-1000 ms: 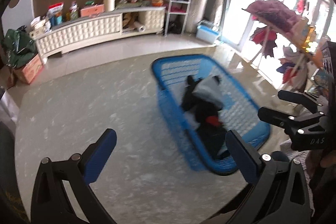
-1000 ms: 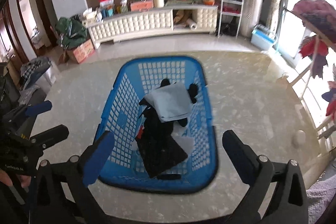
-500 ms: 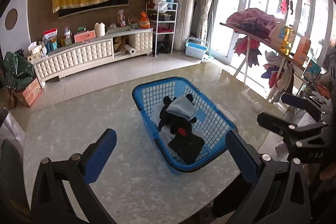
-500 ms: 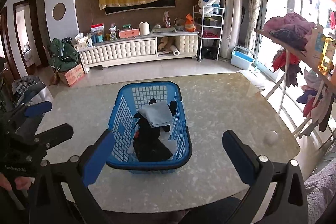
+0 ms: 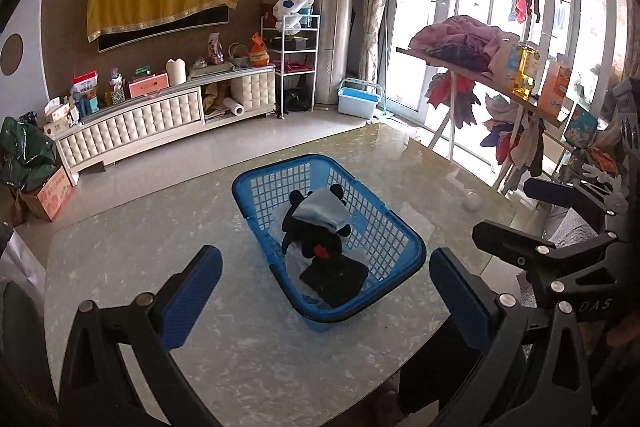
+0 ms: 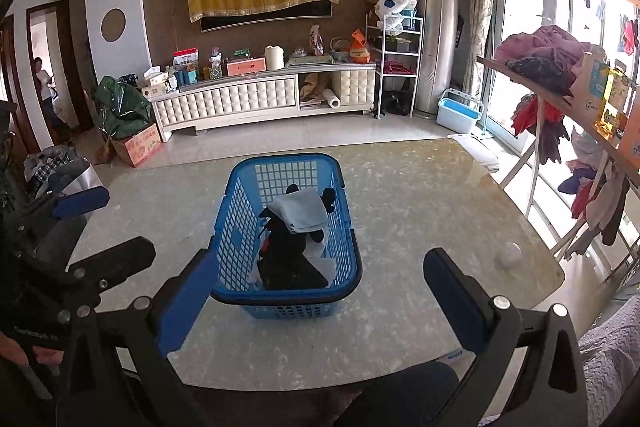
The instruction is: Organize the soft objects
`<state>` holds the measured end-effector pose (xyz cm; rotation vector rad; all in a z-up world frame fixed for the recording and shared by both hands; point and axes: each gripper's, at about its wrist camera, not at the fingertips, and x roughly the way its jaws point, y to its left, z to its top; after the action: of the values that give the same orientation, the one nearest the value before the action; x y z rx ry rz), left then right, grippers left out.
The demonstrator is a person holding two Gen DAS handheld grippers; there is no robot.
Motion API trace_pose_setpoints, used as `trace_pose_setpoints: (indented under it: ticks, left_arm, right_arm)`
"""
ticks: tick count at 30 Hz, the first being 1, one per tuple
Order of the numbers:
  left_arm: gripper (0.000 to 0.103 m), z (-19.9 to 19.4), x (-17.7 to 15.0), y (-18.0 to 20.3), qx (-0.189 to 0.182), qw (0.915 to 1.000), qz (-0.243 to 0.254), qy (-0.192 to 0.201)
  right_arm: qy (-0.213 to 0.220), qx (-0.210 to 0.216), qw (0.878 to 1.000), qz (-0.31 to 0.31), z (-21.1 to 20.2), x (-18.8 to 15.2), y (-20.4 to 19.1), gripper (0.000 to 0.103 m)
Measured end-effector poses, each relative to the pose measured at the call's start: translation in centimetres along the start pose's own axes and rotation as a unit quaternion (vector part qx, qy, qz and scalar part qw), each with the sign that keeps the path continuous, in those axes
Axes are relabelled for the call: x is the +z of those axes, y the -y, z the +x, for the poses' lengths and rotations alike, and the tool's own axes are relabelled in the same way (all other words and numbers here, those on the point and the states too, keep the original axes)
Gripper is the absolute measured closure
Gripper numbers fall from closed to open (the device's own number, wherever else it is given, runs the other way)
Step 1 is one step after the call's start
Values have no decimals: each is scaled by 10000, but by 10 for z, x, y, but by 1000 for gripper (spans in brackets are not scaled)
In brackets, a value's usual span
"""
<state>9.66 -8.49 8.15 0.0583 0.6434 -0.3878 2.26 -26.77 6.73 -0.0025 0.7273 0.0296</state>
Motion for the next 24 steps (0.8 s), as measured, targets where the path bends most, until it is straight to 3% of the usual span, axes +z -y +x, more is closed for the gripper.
trace_pose_setpoints:
  ticks: [24]
  left_arm:
    - [0,1,-4,0,-100,9998,-132,-82]
  right_arm:
    - [-134,-70,9999,-49,-6,-5,-6,0]
